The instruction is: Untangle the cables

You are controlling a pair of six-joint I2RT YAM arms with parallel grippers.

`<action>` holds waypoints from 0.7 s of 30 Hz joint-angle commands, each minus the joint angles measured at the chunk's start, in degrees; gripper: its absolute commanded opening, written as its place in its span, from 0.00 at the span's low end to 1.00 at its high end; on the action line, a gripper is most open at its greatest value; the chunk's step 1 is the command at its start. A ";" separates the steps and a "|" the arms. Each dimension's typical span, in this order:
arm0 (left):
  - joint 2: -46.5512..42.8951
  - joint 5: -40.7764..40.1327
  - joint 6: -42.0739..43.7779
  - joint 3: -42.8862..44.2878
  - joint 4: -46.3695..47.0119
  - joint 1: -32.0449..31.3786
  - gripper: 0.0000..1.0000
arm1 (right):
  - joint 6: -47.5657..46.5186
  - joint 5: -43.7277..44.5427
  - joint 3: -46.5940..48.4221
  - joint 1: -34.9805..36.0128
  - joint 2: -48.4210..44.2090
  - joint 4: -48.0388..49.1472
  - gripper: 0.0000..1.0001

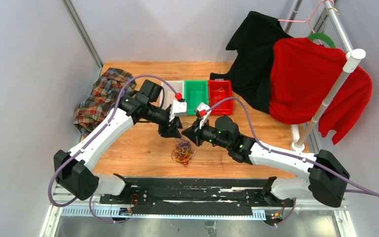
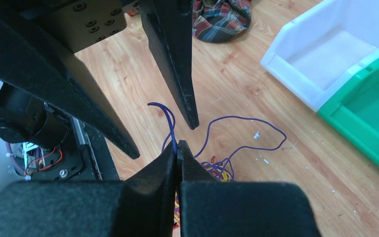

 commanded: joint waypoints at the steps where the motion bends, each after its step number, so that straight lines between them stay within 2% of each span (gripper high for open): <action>1: -1.45 1.43 4.12 -0.88 -2.68 -0.64 0.35 | -0.93 -3.02 2.43 -0.68 0.53 -1.04 0.00; 2: -1.75 0.33 3.96 -0.78 -2.71 -0.88 0.19 | -0.93 -2.90 2.44 -0.68 0.48 -1.08 0.00; 3: -2.00 -1.16 3.51 -0.59 -2.68 -1.17 0.11 | -1.00 -2.64 2.32 -0.68 0.37 -1.06 0.01; 6: -3.78 -6.58 -2.43 -1.06 0.08 -2.43 0.01 | -1.23 0.22 1.70 -0.68 0.13 -1.06 0.01; 9: -5.18 -15.53 -11.33 -1.31 3.29 -4.10 0.01 | -1.24 6.93 1.49 -0.68 0.69 -1.19 0.06; 11: -5.78 -17.57 -16.62 -0.69 3.76 -4.16 0.01 | -1.07 11.45 1.56 -0.59 1.52 -0.85 0.11; 15: -7.78 -17.70 -26.55 1.93 3.72 -4.17 0.01 | -0.01 18.72 1.67 -0.02 3.00 0.04 0.20; 18: -9.29 -17.47 -30.48 5.52 3.82 -4.17 0.01 | -0.08 19.81 0.47 1.30 4.04 4.04 0.27; 21: -9.81 -16.63 -33.03 8.78 3.53 -4.17 0.01 | 0.53 20.13 1.13 2.27 5.57 6.00 0.28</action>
